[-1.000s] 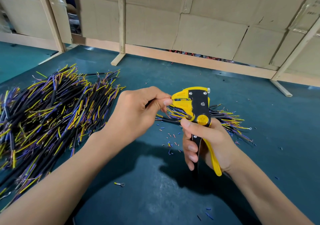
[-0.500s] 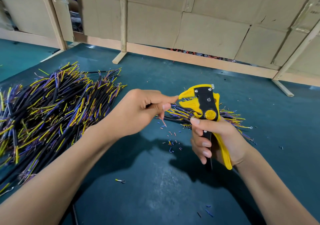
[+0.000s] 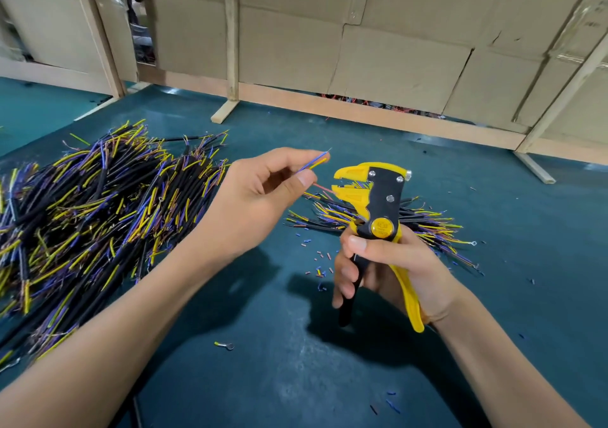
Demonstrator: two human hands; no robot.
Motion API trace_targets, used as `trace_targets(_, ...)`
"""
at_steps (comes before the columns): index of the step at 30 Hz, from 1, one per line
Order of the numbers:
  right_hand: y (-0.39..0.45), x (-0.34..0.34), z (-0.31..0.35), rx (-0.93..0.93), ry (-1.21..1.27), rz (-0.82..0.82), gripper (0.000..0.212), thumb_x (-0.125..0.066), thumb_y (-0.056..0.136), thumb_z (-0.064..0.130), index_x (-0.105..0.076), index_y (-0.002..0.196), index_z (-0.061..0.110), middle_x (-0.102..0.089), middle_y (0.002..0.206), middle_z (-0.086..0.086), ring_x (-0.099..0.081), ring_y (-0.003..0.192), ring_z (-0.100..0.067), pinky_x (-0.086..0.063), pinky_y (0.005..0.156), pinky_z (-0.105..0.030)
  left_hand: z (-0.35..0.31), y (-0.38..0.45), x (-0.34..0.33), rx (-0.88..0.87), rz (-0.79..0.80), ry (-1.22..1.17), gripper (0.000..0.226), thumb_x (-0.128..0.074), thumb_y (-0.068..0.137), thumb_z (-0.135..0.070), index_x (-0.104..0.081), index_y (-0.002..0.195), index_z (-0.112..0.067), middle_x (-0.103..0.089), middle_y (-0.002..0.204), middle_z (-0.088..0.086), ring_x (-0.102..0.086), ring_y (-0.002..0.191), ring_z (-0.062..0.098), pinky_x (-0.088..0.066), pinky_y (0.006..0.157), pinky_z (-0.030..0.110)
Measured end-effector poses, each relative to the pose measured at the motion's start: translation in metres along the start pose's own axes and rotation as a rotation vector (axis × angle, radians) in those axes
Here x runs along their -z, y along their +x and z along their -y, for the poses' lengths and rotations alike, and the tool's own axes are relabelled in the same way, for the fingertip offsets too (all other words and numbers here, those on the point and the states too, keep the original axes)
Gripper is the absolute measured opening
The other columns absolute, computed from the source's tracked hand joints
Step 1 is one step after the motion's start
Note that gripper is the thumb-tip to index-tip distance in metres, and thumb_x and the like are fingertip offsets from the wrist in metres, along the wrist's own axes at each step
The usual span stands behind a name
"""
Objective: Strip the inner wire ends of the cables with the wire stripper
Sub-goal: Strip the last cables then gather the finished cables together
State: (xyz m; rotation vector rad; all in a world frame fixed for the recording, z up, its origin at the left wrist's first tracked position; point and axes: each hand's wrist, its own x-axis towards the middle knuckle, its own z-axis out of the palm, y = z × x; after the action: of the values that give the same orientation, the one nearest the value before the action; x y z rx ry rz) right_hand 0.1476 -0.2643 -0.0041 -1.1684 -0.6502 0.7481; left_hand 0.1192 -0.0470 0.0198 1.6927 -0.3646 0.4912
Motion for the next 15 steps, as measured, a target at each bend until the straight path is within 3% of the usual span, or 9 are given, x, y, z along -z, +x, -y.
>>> trace_targets(3, 0.0002, -0.0007, -0.0007, 0.007, -0.006, 0.018, 0.015, -0.059, 0.095, 0.011, -0.056, 0.084, 0.001, -0.054, 0.071, -0.015, -0.057, 0.062, -0.031, -0.055, 0.067, -0.050, 0.0019, -0.0003, -0.0051, -0.027, -0.066, -0.010, 0.023, -0.058, 0.095, -0.018, -0.068, 0.115, -0.025, -0.057, 0.077, -0.013, -0.043, 0.062, 0.009, -0.038, 0.061, 0.027)
trace_targets(5, 0.0006, -0.0012, -0.0012, 0.006, -0.003, 0.020, 0.016, -0.058, 0.096, 0.011, -0.057, 0.083, 0.002, -0.055, 0.071, -0.015, -0.057, 0.062, -0.031, -0.055, 0.067, -0.050, 0.0022, -0.0008, -0.0074, -0.032, -0.082, -0.003, 0.022, -0.061, 0.095, -0.016, -0.068, 0.116, -0.020, -0.061, 0.078, -0.018, -0.048, 0.063, 0.002, -0.040, 0.065, 0.020)
trace_targets(7, 0.0006, -0.0016, -0.0021, 0.001, -0.005, 0.020, 0.016, -0.058, 0.095, 0.011, -0.058, 0.082, 0.002, -0.055, 0.070, -0.015, -0.057, 0.062, -0.031, -0.055, 0.067, -0.051, 0.0018, -0.0022, -0.0095, -0.022, -0.075, 0.008, 0.022, -0.065, 0.095, -0.011, -0.069, 0.116, -0.015, -0.067, 0.082, -0.019, -0.056, 0.070, -0.006, -0.043, 0.070, 0.011)
trace_targets(11, 0.0000, -0.0026, -0.0016, -0.011, 0.005, 0.022, 0.016, -0.058, 0.095, 0.010, -0.057, 0.082, 0.001, -0.054, 0.069, -0.015, -0.057, 0.060, -0.031, -0.055, 0.067, -0.050, -0.0010, -0.0043, -0.0116, -0.022, -0.066, -0.009, 0.021, -0.067, 0.093, -0.009, -0.071, 0.110, -0.021, -0.075, 0.094, -0.010, -0.067, 0.090, 0.003, -0.050, 0.084, 0.018)
trace_targets(15, -0.0011, -0.0012, 0.0012, -0.033, 0.030, 0.012, 0.015, -0.059, 0.095, 0.009, -0.054, 0.082, 0.001, -0.051, 0.067, -0.015, -0.055, 0.058, -0.030, -0.055, 0.066, -0.050, -0.0025, -0.0040, -0.0100, -0.027, -0.066, -0.032, 0.020, -0.067, 0.094, -0.009, -0.071, 0.108, -0.022, -0.076, 0.092, -0.015, -0.067, 0.085, 0.000, -0.047, 0.075, 0.011)
